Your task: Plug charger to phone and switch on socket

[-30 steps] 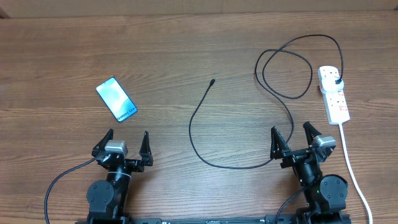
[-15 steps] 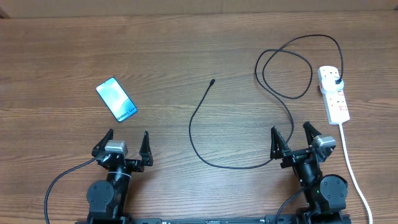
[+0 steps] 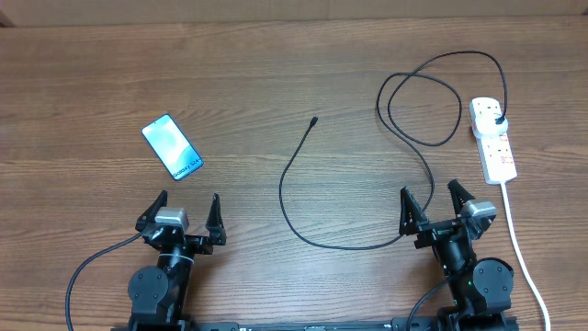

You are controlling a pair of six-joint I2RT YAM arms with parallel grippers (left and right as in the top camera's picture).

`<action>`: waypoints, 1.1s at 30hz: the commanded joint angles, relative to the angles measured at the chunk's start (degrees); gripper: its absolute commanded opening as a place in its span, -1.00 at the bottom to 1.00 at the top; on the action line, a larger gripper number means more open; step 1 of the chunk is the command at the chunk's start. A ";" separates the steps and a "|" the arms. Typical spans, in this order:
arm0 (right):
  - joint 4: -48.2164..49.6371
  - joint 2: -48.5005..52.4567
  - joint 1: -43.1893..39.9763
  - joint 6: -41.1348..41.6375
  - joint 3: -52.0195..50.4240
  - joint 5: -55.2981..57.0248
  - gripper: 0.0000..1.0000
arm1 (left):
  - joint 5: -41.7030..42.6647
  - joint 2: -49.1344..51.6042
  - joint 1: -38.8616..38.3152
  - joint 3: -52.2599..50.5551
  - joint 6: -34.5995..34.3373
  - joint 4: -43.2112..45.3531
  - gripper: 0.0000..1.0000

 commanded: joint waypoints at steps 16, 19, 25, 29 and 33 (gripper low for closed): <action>0.17 -0.68 -0.24 -0.28 -0.59 -0.31 1.00 | -1.22 -0.59 0.26 -0.39 1.51 0.00 0.99; 0.17 -0.68 -0.24 -0.28 -0.59 -0.31 1.00 | -1.25 -0.59 0.26 -0.39 1.51 0.07 0.99; 0.17 -0.68 -0.24 -0.31 -0.59 -0.28 1.00 | -2.71 -0.59 0.26 -0.39 0.57 1.01 0.99; 0.15 -0.68 -0.24 -0.17 -0.59 -0.55 1.00 | -2.73 -0.59 0.26 -0.39 -3.15 2.03 0.99; 0.15 -0.68 -0.24 -0.09 -0.59 -0.48 1.00 | -2.45 -0.59 0.28 -0.39 -4.15 2.03 0.99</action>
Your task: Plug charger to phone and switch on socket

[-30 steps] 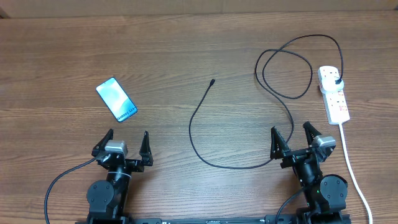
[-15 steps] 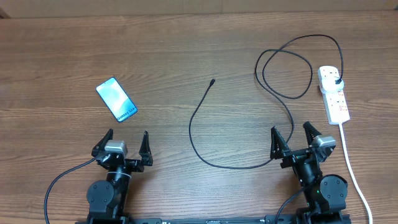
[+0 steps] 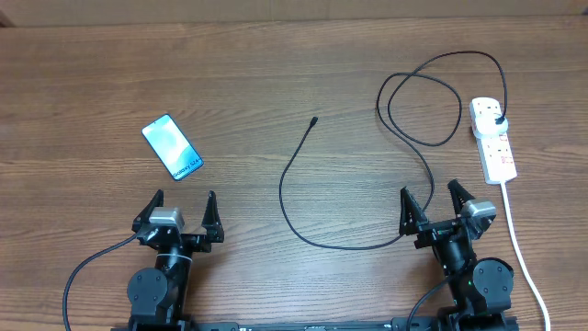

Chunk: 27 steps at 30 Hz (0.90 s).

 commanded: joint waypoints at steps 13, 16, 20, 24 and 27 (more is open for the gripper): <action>0.09 -0.68 -0.24 -0.07 -0.31 -0.35 1.00 | -0.13 -0.50 0.28 4.20 -1.79 -2.67 0.99; -0.35 -0.68 -0.24 -0.09 1.38 -0.74 1.00 | -0.17 -0.48 0.28 7.89 -1.07 -7.21 1.00; -2.36 -0.68 -0.24 -0.13 4.28 -0.70 0.99 | -0.15 0.02 0.28 12.07 -0.94 -11.67 0.99; -4.00 -0.68 -0.24 -0.11 7.19 -0.74 0.99 | -0.15 1.95 0.28 15.08 -0.92 -12.46 0.99; -5.20 -0.68 -0.24 -0.11 9.68 -0.74 1.00 | -0.13 4.50 0.28 17.57 -0.94 -12.44 1.00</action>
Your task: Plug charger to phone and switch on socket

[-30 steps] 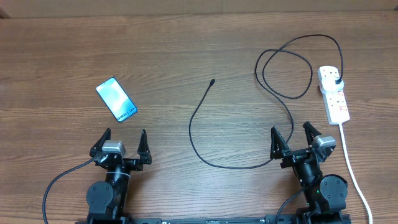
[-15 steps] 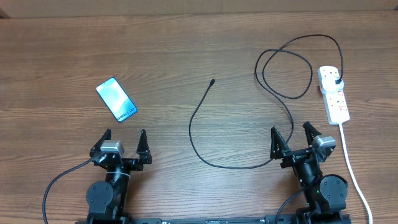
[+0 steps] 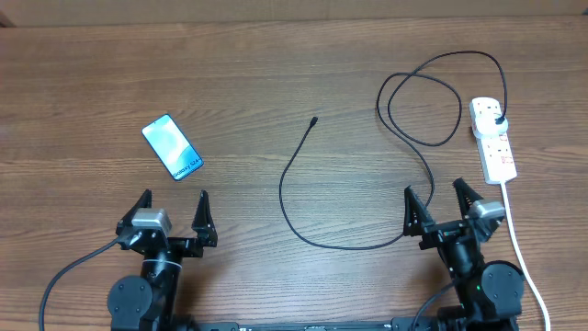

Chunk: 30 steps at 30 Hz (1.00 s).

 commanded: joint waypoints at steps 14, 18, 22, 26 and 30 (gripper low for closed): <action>-8.15 -0.42 -0.24 -0.11 15.45 -0.35 1.00 | 3.13 24.90 0.26 22.32 3.34 -5.05 0.99; -10.40 1.29 -0.24 -0.11 18.78 -0.35 1.00 | 3.56 31.74 0.28 30.32 3.76 -10.19 0.99; -12.11 4.42 -0.24 -0.09 22.34 -0.39 1.00 | 6.14 38.86 0.28 38.84 6.14 -16.68 0.99; -14.58 8.72 -0.24 -0.09 26.93 -0.39 1.00 | 5.86 45.51 0.28 46.69 6.82 -23.65 0.99; -19.52 14.80 -0.24 -0.09 33.18 -0.55 1.00 | 6.14 51.63 0.28 52.92 7.58 -28.46 0.99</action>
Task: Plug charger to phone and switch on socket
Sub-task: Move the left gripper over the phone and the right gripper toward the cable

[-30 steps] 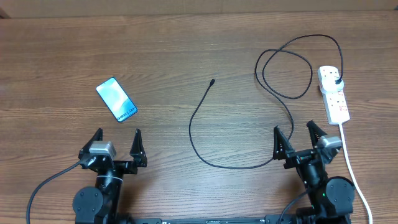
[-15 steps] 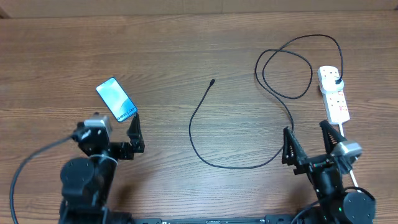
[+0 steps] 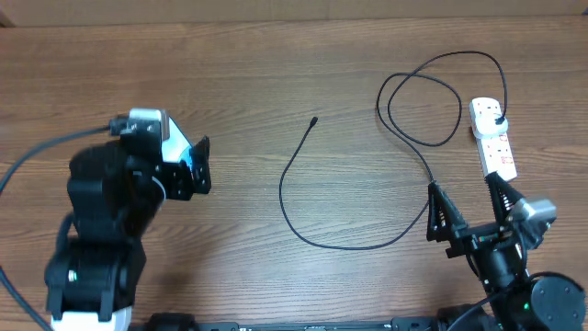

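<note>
The phone (image 3: 171, 142) lies at the left of the table, mostly hidden under my left arm; only a sliver of its blue screen shows. My left gripper (image 3: 173, 173) hangs right over it, jaws spread, one dark finger (image 3: 200, 167) showing at the phone's right end. The black charger cable (image 3: 292, 216) curves across the middle, its free plug tip (image 3: 315, 119) lying loose. Its other end loops to the white power strip (image 3: 496, 147) at the right. My right gripper (image 3: 469, 213) stands open near the front right, just left of the strip's white lead.
The cable forms a wide loop (image 3: 423, 101) at the back right, next to the strip. The strip's white lead (image 3: 516, 225) runs to the front edge past my right arm. Bare wooden tabletop (image 3: 276, 64) lies around everything.
My left arm has moved from the front edge up and over the phone, covering most of it. My right gripper has shifted right and forward. Cable and strip lie as before.
Both grippers rested open at the front edge, with phone, cable and strip untouched. The left gripper then edged left and the right one slightly right. Now the left gripper is over the phone and the right is nearer the strip's lead.
</note>
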You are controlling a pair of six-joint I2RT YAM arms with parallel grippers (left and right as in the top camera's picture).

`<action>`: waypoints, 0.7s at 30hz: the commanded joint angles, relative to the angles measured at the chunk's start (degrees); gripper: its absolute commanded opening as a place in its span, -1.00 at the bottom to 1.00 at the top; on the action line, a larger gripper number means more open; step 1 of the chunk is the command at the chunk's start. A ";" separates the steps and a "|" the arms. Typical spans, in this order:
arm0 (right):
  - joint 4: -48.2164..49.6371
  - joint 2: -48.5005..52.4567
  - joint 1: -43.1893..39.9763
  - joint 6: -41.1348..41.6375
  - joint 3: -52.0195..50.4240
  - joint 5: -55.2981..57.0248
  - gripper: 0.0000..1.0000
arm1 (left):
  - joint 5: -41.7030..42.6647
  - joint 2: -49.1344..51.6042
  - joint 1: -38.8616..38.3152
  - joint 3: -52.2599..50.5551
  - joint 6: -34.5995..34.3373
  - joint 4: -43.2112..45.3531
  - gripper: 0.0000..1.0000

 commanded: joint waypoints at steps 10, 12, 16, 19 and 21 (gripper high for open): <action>-15.56 22.01 -0.22 -0.07 20.37 -3.02 1.00 | 8.79 14.88 0.26 12.48 1.86 -7.45 0.99; -18.97 25.86 -0.22 -0.09 23.76 -3.78 1.00 | 9.01 15.63 0.26 12.48 1.86 -7.82 0.99; -25.90 33.35 -0.22 -0.07 30.53 -4.24 1.00 | 8.76 16.72 0.26 12.48 1.88 -10.03 0.99; -31.08 38.82 -0.22 -0.07 35.28 -5.16 1.00 | 8.74 17.35 0.26 12.46 1.90 -11.98 0.99; -34.23 42.38 -0.22 -0.07 38.01 -7.21 1.00 | 9.05 17.90 0.26 12.46 1.77 -12.74 0.99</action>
